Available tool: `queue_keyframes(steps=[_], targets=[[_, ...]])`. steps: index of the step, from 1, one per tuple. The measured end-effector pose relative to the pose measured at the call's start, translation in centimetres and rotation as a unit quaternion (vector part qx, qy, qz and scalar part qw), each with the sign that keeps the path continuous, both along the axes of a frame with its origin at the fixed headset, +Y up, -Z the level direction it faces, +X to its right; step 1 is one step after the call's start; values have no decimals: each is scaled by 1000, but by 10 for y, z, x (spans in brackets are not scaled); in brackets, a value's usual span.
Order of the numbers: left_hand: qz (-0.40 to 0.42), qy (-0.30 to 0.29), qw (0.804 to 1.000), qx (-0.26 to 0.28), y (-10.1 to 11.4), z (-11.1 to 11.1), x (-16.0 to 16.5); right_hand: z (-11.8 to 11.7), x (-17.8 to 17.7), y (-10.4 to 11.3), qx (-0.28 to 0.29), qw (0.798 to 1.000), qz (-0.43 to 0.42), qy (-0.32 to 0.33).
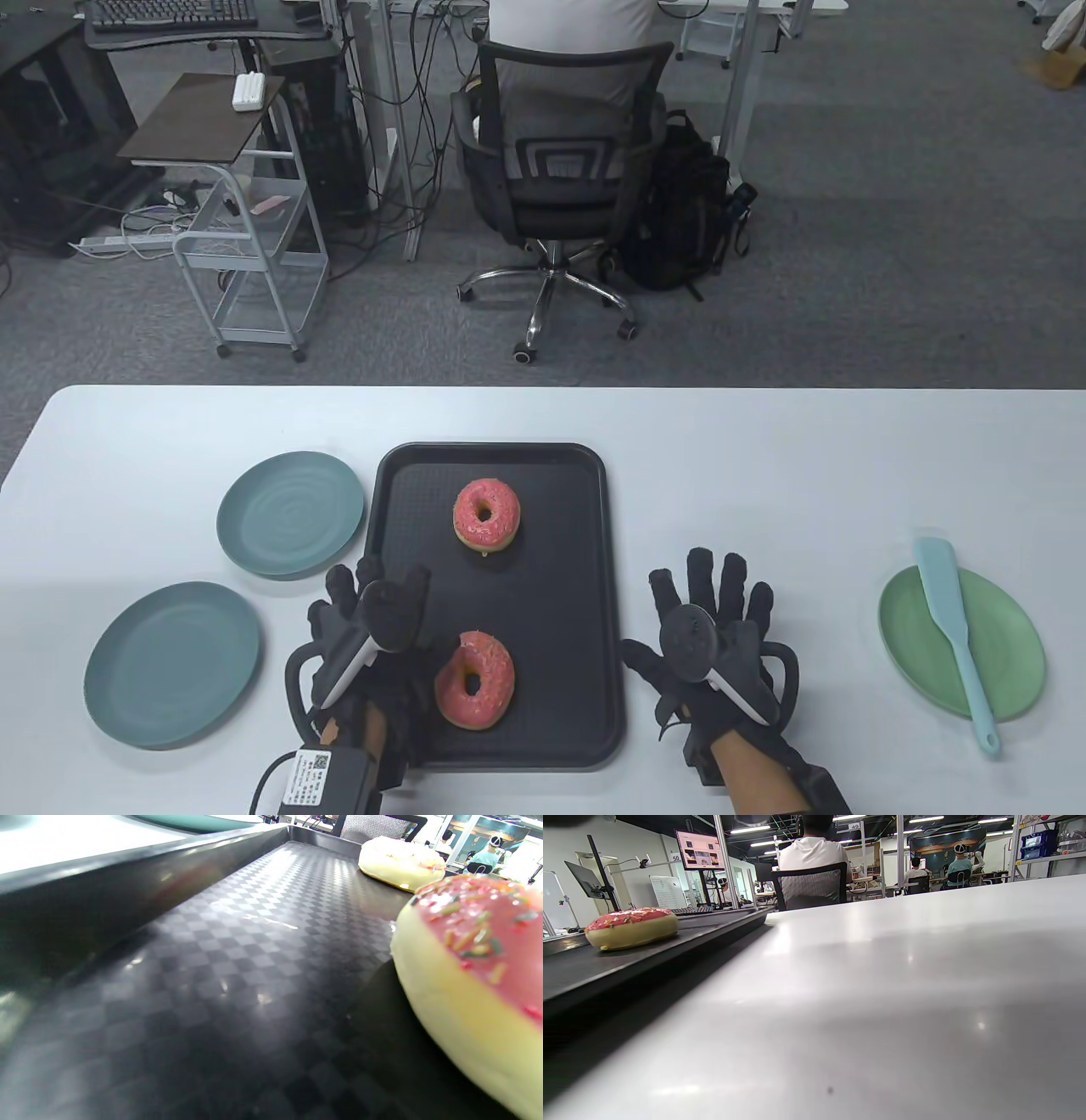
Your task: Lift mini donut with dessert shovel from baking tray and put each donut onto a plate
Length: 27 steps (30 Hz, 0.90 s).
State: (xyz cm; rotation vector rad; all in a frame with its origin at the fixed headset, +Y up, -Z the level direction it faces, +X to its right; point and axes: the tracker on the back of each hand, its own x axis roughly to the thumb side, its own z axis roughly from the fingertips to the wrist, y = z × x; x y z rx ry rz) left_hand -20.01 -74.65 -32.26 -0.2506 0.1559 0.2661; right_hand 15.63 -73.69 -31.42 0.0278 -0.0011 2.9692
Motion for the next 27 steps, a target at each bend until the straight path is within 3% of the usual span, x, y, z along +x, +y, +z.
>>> queue_keyframes(steps=[6,12,19,27], targets=[[5,10,1000,6,3,1,-5,1,0,1,0,1000,1,2],[13,53,999,-7,16,-6,-30,1,-2,0,-7,1000,-5,10],[-16,143,989,-13,30,-18,-117,2,-2,2,-4,1000,-16,12],[-33,234,970,-58,13,-11,-208,1,-3,1,-11,1000,-14,13]])
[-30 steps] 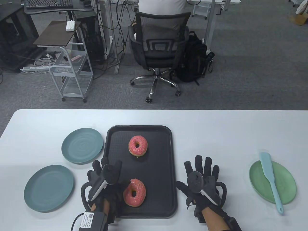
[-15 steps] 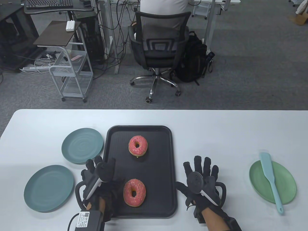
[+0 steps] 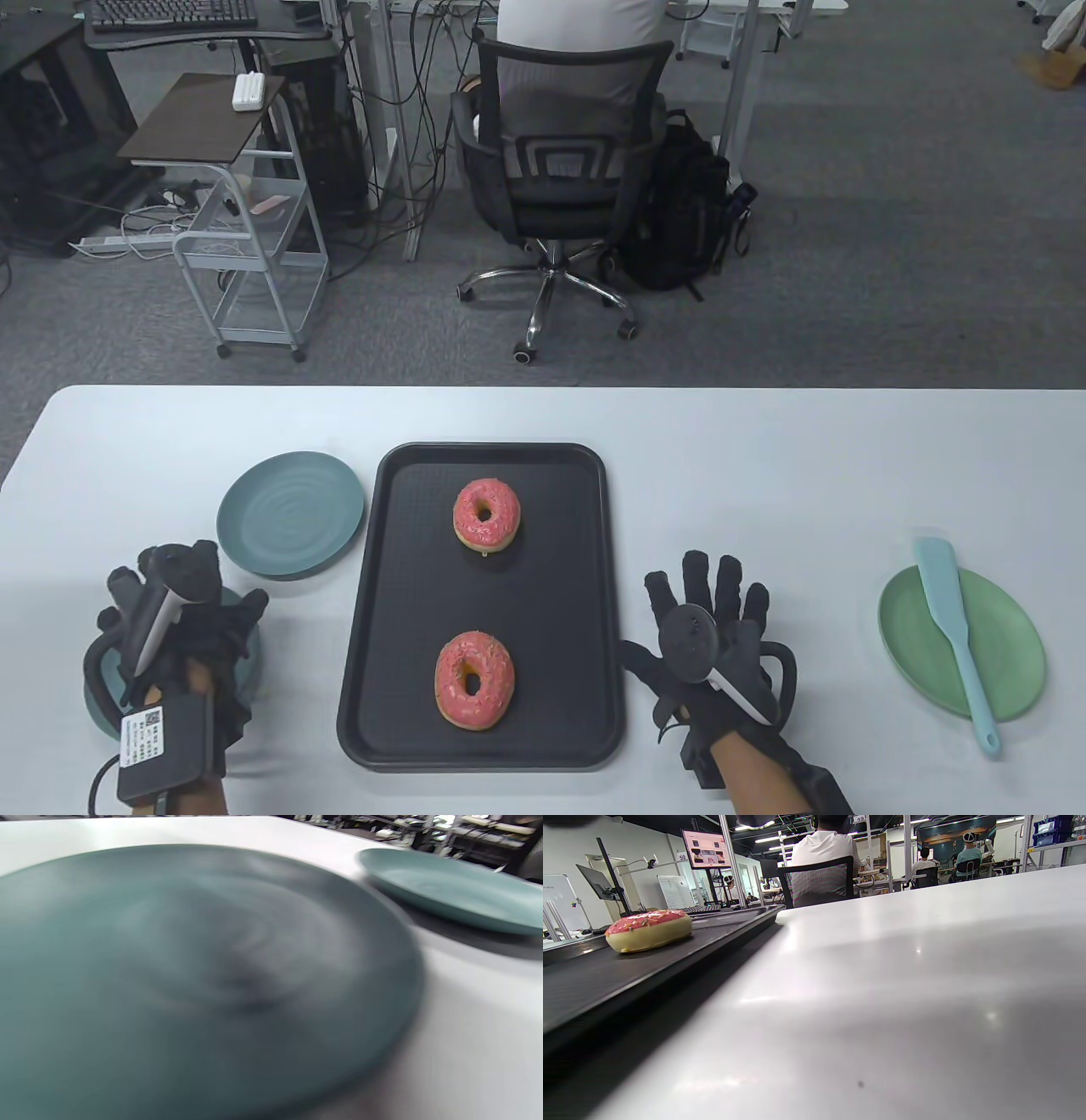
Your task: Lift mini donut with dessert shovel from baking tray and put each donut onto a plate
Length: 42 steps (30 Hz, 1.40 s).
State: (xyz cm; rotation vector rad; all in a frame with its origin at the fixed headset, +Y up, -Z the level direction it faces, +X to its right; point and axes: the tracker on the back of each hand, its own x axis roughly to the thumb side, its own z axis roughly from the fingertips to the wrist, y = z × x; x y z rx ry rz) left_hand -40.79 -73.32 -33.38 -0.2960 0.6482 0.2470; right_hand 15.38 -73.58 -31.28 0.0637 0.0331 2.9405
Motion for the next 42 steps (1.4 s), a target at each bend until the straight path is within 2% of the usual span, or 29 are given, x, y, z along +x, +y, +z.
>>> queue_keyframes(steps=[4,11,18,21,27,31,36,38,40,42], targets=[[10,31,999,-25,-15,4,-26,0,-1,-1,-2,1000,5,3],[27,74,995,-62,-42,8,-45,0,-2,-1,-4,1000,9,4],[41,114,987,-109,-49,10,-52,0,-3,-1,-7,1000,13,4],[34,121,987,-103,-49,11,-54,0,-3,-1,-7,1000,15,4],[30,150,983,-100,-41,13,-53,0,-3,-1,-6,1000,15,2],[1,144,985,-91,-27,12,-50,0,-3,-1,-5,1000,14,3],[-16,163,985,-53,-8,13,-46,0,-3,0,-2,1000,10,5],[-33,168,985,-33,-1,13,-44,0,-3,0,-1,1000,9,5],[-84,165,983,-16,10,10,-37,0,-3,-1,-3,1000,7,5],[-91,159,983,-15,17,9,-33,0,-3,-1,-3,1000,6,5]])
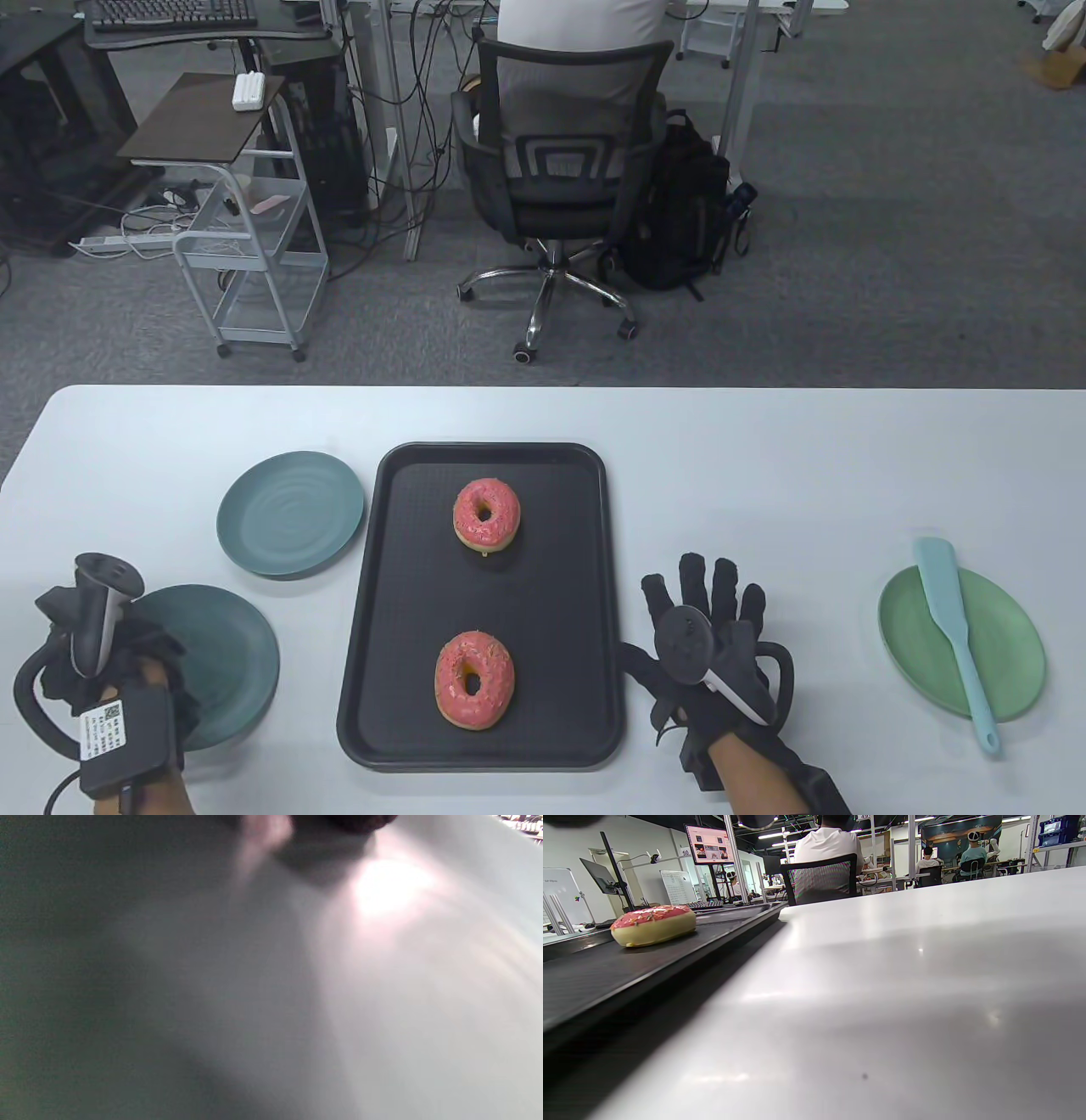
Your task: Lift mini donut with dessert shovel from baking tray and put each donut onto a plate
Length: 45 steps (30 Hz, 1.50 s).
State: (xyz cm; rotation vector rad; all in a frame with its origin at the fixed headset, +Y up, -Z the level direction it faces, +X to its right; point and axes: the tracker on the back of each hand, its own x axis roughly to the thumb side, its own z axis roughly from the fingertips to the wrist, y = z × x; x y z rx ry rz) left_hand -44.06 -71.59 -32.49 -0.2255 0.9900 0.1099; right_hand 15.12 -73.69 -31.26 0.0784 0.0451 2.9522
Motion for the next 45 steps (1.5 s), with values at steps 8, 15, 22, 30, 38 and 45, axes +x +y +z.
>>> queue_keyframes(steps=[8,15,22,30,38,45], targets=[[1,-52,998,45,45,-9,29,0,1,0,2,1000,-5,0],[10,-111,983,145,77,-8,58,0,1,0,2,1000,-5,2],[101,-154,957,225,81,-3,83,1,1,0,1,1000,-4,1],[318,-203,892,248,43,2,123,0,1,-2,-5,1000,-1,-1],[359,-247,869,234,11,4,168,1,3,-3,-11,1000,3,-1],[355,-261,871,217,3,6,180,3,2,-4,-18,1000,-2,1]])
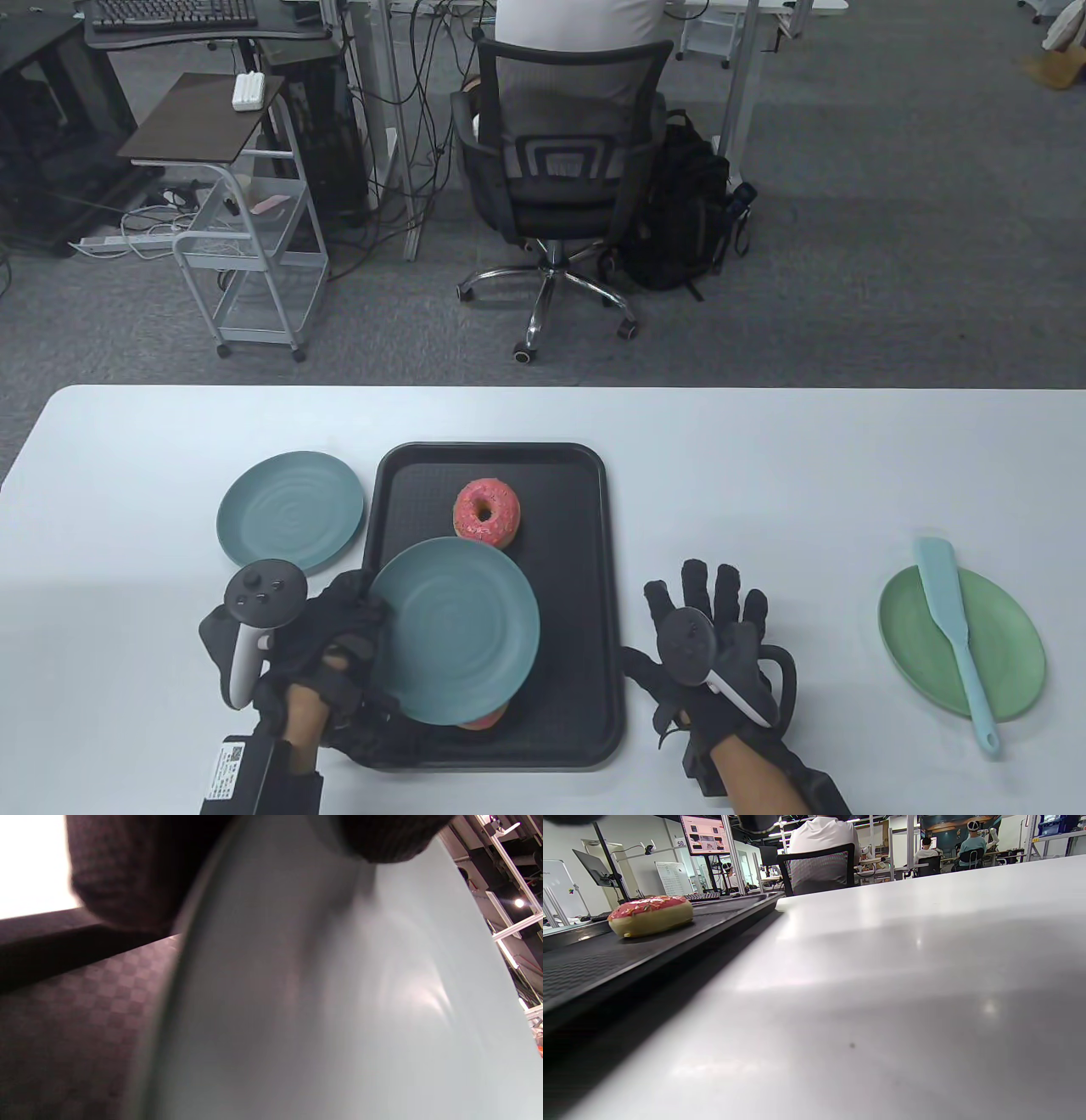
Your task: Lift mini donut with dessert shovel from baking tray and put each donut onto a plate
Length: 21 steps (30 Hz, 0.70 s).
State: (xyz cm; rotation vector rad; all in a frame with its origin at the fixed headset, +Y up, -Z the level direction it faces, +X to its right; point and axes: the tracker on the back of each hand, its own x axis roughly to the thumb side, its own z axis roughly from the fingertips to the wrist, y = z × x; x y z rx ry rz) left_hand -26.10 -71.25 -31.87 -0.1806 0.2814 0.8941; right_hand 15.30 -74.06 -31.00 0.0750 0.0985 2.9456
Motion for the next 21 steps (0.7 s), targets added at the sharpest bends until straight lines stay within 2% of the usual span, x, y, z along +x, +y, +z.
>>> queue_keyframes(steps=[4,6,8,10,15,21], targets=[[1,-6,1000,-4,-1,1,2,5,-8,8,25,998,-49,24],[4,-10,1000,-4,-1,1,4,10,-17,14,38,992,-116,37],[6,-17,1000,-3,0,2,6,16,-31,15,20,977,-207,53],[13,-24,1000,-5,1,3,7,21,-44,12,-2,964,-260,58],[37,-41,998,-10,0,3,10,26,-67,4,-46,940,-332,68],[44,-63,997,-10,-1,2,15,25,-66,-4,-88,914,-393,55]])
